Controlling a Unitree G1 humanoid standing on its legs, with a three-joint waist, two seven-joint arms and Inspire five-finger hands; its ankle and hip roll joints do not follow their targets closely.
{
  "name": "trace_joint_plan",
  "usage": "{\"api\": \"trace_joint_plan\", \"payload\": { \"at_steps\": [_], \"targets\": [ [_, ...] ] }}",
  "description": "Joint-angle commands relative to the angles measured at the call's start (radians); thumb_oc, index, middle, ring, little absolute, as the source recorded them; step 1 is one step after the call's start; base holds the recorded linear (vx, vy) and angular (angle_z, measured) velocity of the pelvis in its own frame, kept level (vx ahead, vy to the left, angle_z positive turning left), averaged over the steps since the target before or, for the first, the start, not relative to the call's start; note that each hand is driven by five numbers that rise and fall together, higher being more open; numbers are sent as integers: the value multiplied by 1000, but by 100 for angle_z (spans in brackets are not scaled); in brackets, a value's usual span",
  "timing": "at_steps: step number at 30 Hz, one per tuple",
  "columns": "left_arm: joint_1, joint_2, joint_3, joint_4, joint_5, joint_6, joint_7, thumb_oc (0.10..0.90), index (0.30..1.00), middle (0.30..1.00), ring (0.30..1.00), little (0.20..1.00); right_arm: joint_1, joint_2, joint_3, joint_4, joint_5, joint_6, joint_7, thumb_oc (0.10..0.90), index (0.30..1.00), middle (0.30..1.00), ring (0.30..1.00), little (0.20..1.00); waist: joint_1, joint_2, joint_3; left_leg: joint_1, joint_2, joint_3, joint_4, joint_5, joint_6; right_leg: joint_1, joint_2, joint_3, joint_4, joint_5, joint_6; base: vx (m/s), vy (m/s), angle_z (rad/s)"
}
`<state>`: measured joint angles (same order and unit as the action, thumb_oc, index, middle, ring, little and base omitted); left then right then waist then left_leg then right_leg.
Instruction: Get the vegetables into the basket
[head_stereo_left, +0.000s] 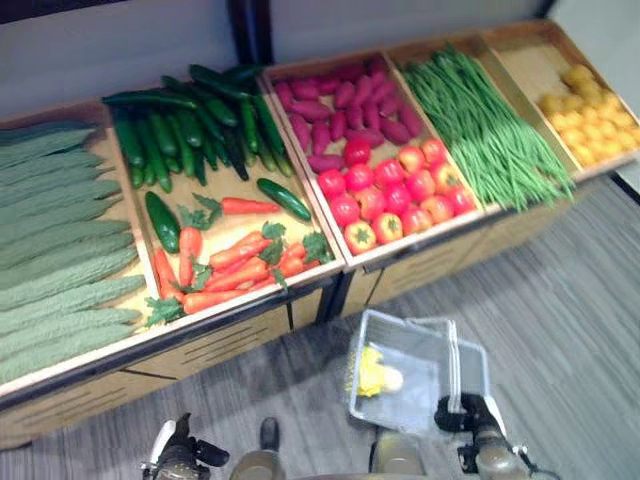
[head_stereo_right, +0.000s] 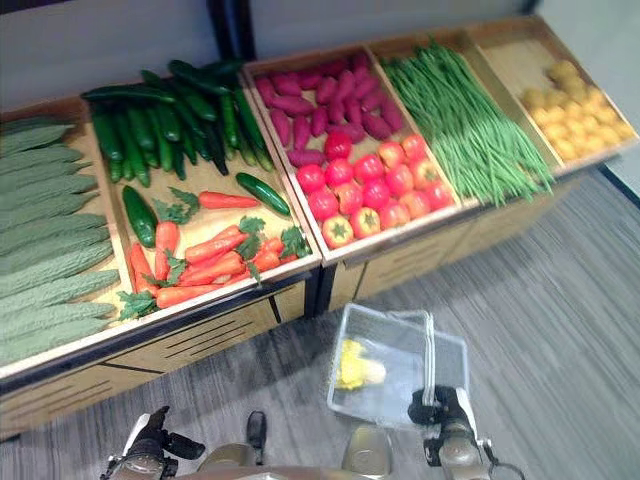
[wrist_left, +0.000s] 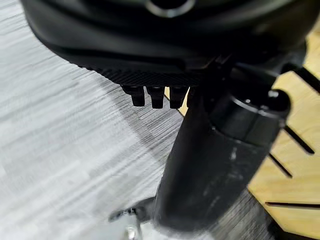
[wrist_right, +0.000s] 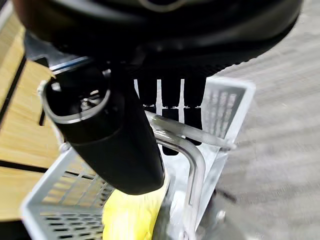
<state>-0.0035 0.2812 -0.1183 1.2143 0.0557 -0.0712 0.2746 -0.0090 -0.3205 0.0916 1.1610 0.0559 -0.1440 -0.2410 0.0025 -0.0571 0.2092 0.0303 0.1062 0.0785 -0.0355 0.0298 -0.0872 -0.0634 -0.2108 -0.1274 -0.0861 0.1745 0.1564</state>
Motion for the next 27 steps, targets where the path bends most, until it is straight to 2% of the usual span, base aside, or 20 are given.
{"api": "trace_joint_plan", "payload": {
  "at_steps": [1, 2, 3, 5, 6, 8, 12, 14, 15, 17, 18, 22, 23, 24, 26, 27],
  "targets": [
    [-31, 34, 29, 31, -30, -14, 26, 900, 1000, 1000, 1000, 1000, -19, -115, -54, 39, 1, -20, -40, 400, 300, 300, 300, 300, -14, -29, 6, -6, 23, 42, 60, -46, -17, -43, -44, -41, 76, -19, 74, 105, -381, 47],
    [-18, 23, 34, 25, -42, -16, 27, 900, 1000, 1000, 1000, 1000, -21, -139, -81, 85, 8, -14, -50, 400, 300, 300, 300, 300, -8, -17, -3, -13, 48, 30, 49, -23, -35, -17, -19, -78, 56, -37, 60, 81, -354, 47],
    [-18, 17, 29, 20, -41, -17, 28, 900, 1000, 1000, 1000, 1000, -20, -145, -93, 95, 17, -13, -55, 400, 300, 300, 300, 300, -8, -10, -3, -24, 57, 26, 48, -5, -43, -6, -11, -85, 48, -44, 50, 59, -320, 45],
    [-22, 2, 23, 11, -52, -18, 37, 900, 1000, 1000, 1000, 1000, -8, -151, -111, 102, 33, -13, -63, 400, 300, 300, 300, 300, -11, 0, 0, -41, 72, 43, 54, 24, -55, 17, -11, -130, 37, -53, 44, 5, -133, 41],
    [-22, 2, 23, 11, -52, -18, 37, 900, 1000, 1000, 1000, 1000, -8, -151, -111, 102, 33, -13, -63, 400, 300, 300, 300, 300, -12, 1, 0, -41, 72, 41, 54, 24, -55, 18, -11, -132, 36, -53, 44, -23, -99, 47],
    [-34, -15, 48, 16, -87, -20, 60, 900, 1000, 1000, 1000, 1000, 15, -143, -123, 128, 52, -11, -72, 400, 300, 300, 300, 300, -30, 15, -9, -39, 102, 172, 20, 72, -61, 49, -3, -194, 28, -70, 31, 9, -117, 81],
    [-38, -22, 128, 24, -194, -38, 101, 900, 1000, 1000, 1000, 1000, 26, -113, -110, 150, 53, -5, -73, 400, 300, 300, 300, 300, -33, 16, -36, -5, 110, 184, -30, 87, -69, 70, 9, -199, 2, -68, 32, 60, -32, 35],
    [-53, -18, 212, 7, -307, -80, 159, 900, 1000, 1000, 1000, 1000, 23, -102, -104, 163, 44, -3, -84, 400, 300, 300, 300, 300, -30, 15, -42, 11, 107, 191, -43, 80, -69, 71, 5, -194, -1, -62, 39, 23, 30, -1],
    [-54, -17, 213, 7, -307, -80, 159, 900, 1000, 1000, 1000, 1000, 23, -102, -104, 163, 44, -3, -84, 400, 300, 300, 300, 300, -31, 14, -44, 8, 106, 190, -43, 82, -69, 67, 4, -194, -1, -60, 39, 7, 56, -7],
    [-69, 14, 359, -1, -457, -140, 262, 900, 1000, 1000, 1000, 1000, 28, -84, -107, 162, 30, 1, -99, 400, 300, 300, 300, 300, -29, 8, -49, 24, 98, 192, -51, 70, -70, 71, -4, -185, -1, -55, 47, 14, 63, -6],
    [-70, 15, 360, -1, -457, -140, 262, 900, 1000, 1000, 1000, 1000, 26, -84, -107, 162, 30, 1, -99, 400, 300, 300, 300, 300, -30, 7, -50, 21, 97, 192, -52, 73, -69, 69, -5, -185, -1, -53, 47, 8, 43, -3],
    [-91, 73, 510, 16, -622, -195, 333, 900, 1000, 1000, 1000, 1000, 29, -84, -111, 166, 23, 10, -107, 400, 300, 300, 300, 300, -35, 0, -61, 26, 90, 188, -52, 51, -72, 77, -18, -183, -1, -43, 55, 8, 63, -1],
    [-94, 89, 534, 18, -645, -201, 346, 900, 1000, 1000, 1000, 1000, 32, -86, -110, 162, 21, 11, -108, 400, 300, 300, 300, 300, -37, 1, -65, 26, 88, 189, -52, 49, -73, 76, -21, -184, -1, -41, 57, 7, 122, 2],
    [-95, 184, 590, 52, -671, -210, 368, 900, 1000, 1000, 1000, 1000, 34, -98, -102, 158, 14, 15, -107, 400, 300, 300, 300, 300, -44, 2, -76, 30, 86, 192, -52, 43, -75, 75, -27, -181, -1, -35, 64, 8, 106, 0],
    [-104, 257, 595, 7, -611, -221, 422, 900, 1000, 1000, 1000, 1000, 37, -104, -98, 165, 8, 7, -109, 400, 300, 300, 300, 300, -40, 4, -79, 31, 82, 188, -52, 41, -77, 77, -33, -183, -1, -31, 69, 5, 81, -7],
    [-103, 257, 596, 6, -609, -220, 425, 900, 1000, 1000, 1000, 1000, 36, -103, -97, 165, 8, 7, -109, 400, 300, 300, 300, 300, -41, 3, -79, 31, 82, 188, -52, 41, -77, 77, -33, -183, -1, -31, 69, 1, 41, -6]
  ]
}}
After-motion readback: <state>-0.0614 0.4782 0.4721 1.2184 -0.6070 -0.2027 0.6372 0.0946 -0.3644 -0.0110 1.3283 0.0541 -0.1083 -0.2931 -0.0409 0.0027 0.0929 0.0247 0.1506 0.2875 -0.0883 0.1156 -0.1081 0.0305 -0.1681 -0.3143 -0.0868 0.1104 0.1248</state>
